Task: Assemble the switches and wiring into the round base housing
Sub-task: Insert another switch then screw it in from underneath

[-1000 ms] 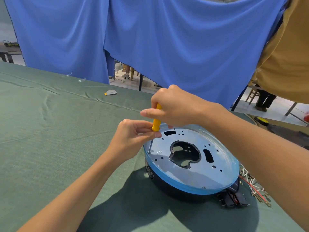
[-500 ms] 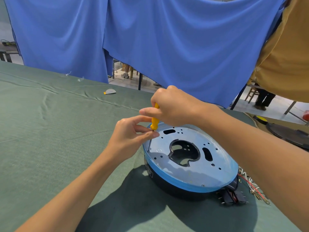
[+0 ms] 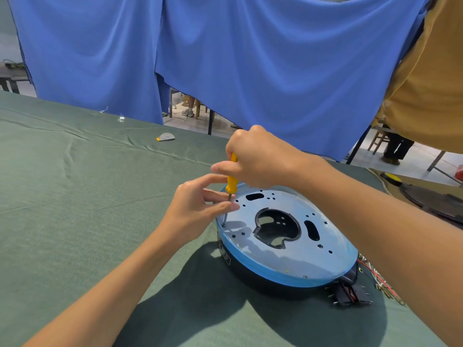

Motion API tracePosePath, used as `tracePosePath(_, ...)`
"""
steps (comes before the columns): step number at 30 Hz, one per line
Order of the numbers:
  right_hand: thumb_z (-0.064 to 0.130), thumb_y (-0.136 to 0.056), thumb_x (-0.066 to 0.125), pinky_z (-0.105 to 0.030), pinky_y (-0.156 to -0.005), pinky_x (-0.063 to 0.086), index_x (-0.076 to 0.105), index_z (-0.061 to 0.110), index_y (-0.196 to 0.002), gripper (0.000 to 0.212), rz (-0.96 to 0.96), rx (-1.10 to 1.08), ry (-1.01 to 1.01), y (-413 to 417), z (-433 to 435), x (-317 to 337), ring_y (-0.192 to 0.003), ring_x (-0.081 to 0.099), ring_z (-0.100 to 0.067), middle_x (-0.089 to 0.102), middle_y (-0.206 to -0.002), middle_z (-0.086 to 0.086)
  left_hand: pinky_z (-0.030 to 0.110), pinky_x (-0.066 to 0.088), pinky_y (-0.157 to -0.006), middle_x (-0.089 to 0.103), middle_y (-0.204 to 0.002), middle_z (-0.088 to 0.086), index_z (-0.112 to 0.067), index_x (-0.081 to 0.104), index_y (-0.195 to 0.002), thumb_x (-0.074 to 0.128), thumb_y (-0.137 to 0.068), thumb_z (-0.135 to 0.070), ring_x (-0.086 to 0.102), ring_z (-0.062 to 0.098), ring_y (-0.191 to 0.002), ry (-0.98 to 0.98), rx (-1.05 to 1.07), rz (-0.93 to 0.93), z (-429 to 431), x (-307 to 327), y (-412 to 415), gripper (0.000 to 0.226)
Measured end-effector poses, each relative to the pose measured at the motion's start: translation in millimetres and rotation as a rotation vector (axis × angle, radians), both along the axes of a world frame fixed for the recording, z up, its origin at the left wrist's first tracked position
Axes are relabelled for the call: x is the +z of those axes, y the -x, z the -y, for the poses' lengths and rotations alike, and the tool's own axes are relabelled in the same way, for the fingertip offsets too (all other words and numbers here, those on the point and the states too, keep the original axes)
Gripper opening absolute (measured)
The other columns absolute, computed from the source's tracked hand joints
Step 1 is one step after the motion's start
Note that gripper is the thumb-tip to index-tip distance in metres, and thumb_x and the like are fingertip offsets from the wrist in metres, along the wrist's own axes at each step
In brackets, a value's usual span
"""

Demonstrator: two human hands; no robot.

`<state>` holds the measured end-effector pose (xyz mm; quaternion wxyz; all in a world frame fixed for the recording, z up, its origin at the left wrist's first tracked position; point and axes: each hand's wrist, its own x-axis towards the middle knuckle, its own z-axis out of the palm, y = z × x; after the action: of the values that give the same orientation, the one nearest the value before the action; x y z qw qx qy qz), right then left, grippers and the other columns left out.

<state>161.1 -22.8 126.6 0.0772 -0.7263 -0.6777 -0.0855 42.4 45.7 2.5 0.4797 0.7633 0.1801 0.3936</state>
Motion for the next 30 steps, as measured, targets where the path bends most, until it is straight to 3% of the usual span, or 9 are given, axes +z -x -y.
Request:
tracePosePath(3, 0.057, -0.090, 0.054, -0.031, -0.049, 0.032, 0.052, 0.015, -0.068, 0.047, 0.032, 0.005, 0.041, -2, 1, 2, -0.063, 0.049, -0.018, 0.050, -0.067, -0.004, 0.037, 0.056, -0.090, 0.077, -0.081, -0.008, -0.030, 0.064, -0.101, 0.080, -0.077, -0.004, 0.072, 0.007, -0.091, -0.023, -0.018, -0.010, 0, -2, -2, 0.039)
tracePosePath(5, 0.052, -0.090, 0.058, -0.026, -0.054, 0.041, 0.062, 0.016, -0.084, 0.037, 0.040, 0.074, 0.125, -1, 3, 5, -0.072, 0.055, -0.007, 0.060, -0.078, 0.002, 0.041, 0.054, -0.094, 0.077, -0.082, -0.007, -0.032, 0.063, -0.104, 0.077, -0.080, -0.004, 0.072, 0.007, -0.094, -0.031, -0.034, -0.020, 1, -2, -3, 0.039)
tracePosePath(8, 0.032, -0.091, 0.065, -0.009, -0.040, 0.039, 0.063, 0.021, -0.081, 0.015, -0.005, 0.127, 0.181, 1, 5, 8, -0.054, 0.055, 0.011, 0.061, -0.067, 0.007, 0.042, 0.052, -0.097, 0.077, -0.087, -0.007, -0.030, 0.062, -0.109, 0.074, -0.084, -0.005, 0.070, 0.006, -0.099, -0.052, -0.055, -0.063, 2, -1, -2, 0.037)
tracePosePath(13, 0.031, -0.091, 0.066, -0.017, -0.041, 0.039, 0.061, 0.016, -0.070, 0.026, 0.002, 0.066, 0.157, 0, 3, 8, -0.043, 0.063, -0.008, 0.054, -0.053, 0.002, 0.031, 0.055, -0.085, 0.075, -0.084, -0.006, -0.028, 0.064, -0.106, 0.087, -0.070, -0.012, 0.067, -0.008, -0.086, -0.121, -0.020, -0.273, -7, 14, 5, 0.046)
tracePosePath(16, 0.029, -0.089, 0.064, -0.024, -0.043, 0.041, 0.057, 0.015, -0.066, 0.028, 0.037, 0.034, 0.144, -1, 0, 6, -0.045, 0.065, -0.016, 0.052, -0.057, -0.003, 0.028, 0.043, -0.089, 0.071, -0.081, -0.012, -0.026, 0.065, -0.103, 0.089, -0.066, -0.026, 0.061, -0.015, -0.078, -0.287, 0.010, -0.558, -14, 30, -2, 0.045)
tracePosePath(19, 0.026, -0.090, 0.061, -0.022, -0.042, 0.038, 0.047, 0.015, -0.061, 0.034, 0.077, -0.019, 0.132, -4, -3, 3, -0.043, 0.059, -0.019, 0.052, -0.050, -0.004, 0.030, 0.020, -0.088, 0.065, -0.076, -0.019, -0.028, 0.058, -0.096, 0.087, -0.062, -0.036, 0.061, 0.002, -0.099, -0.429, 0.074, -0.764, -15, 44, -13, 0.045)
tracePosePath(22, 0.035, -0.093, 0.059, -0.025, -0.043, 0.029, 0.038, 0.015, -0.057, 0.046, 0.073, -0.051, 0.116, -8, -3, 2, -0.050, 0.047, -0.024, 0.042, -0.052, -0.004, 0.038, 0.013, -0.096, 0.066, -0.083, -0.017, -0.033, 0.051, -0.088, 0.085, -0.062, -0.034, 0.059, 0.007, -0.106, -0.474, 0.122, -0.862, -12, 45, -20, 0.042)
tracePosePath(26, 0.039, -0.095, 0.054, -0.029, -0.048, 0.024, 0.028, 0.018, -0.060, 0.049, 0.096, -0.118, 0.071, -6, 1, -1, -0.053, 0.030, -0.019, 0.031, -0.064, -0.003, 0.041, -0.003, -0.094, 0.065, -0.078, -0.015, -0.026, 0.037, -0.067, 0.079, -0.069, -0.027, 0.055, 0.011, -0.090, -0.659, 0.226, -0.999, -1, 39, -27, 0.042)
tracePosePath(30, 0.043, -0.097, 0.050, -0.029, -0.048, 0.023, 0.028, 0.019, -0.064, 0.047, 0.142, -0.165, 0.070, -5, 5, -1, -0.057, 0.032, -0.017, 0.035, -0.070, -0.002, 0.048, -0.010, -0.095, 0.062, -0.072, -0.010, -0.024, 0.055, -0.082, 0.077, -0.069, -0.029, 0.062, 0.016, -0.095, -0.836, 0.333, -0.988, 4, 36, -25, 0.027)
